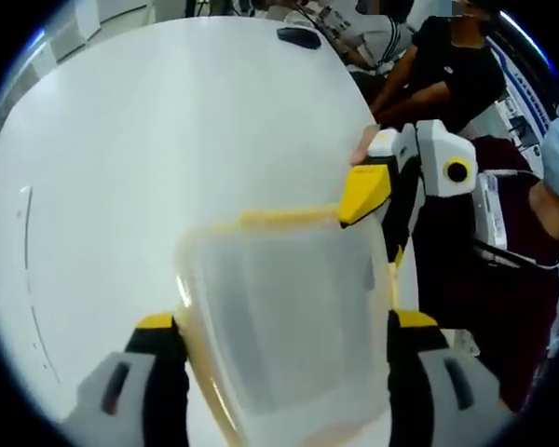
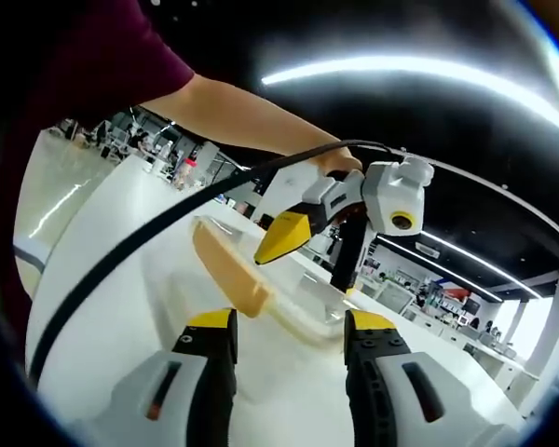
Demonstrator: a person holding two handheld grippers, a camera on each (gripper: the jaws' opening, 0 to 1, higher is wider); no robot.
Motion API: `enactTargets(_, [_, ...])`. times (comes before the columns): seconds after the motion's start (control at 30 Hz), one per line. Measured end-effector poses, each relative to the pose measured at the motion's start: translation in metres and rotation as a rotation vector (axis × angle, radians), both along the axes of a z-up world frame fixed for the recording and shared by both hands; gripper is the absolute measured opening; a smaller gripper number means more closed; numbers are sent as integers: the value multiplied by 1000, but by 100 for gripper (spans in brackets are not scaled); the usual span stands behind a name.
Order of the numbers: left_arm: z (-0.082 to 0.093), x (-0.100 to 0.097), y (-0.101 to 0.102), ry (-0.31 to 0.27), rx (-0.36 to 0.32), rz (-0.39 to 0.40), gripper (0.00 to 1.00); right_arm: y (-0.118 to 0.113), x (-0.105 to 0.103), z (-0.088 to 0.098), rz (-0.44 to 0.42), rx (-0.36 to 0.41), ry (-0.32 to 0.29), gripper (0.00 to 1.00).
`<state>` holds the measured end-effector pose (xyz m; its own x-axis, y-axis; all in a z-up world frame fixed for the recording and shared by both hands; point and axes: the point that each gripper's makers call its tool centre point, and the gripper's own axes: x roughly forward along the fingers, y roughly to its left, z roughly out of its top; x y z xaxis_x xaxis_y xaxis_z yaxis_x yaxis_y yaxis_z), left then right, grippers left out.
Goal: Snap each plastic latch of the storage box into its locked position after aligning the lid with the box until every specified latch is closed and the lid sits flush.
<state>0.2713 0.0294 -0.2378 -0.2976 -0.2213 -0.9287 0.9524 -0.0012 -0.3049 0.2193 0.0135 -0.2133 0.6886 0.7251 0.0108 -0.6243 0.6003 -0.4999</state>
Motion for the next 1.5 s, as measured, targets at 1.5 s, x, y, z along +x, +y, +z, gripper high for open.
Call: enactTargets(1.5, [-7,-8,5,78,37,23,90,3,-2,0,0,-9,-7,45])
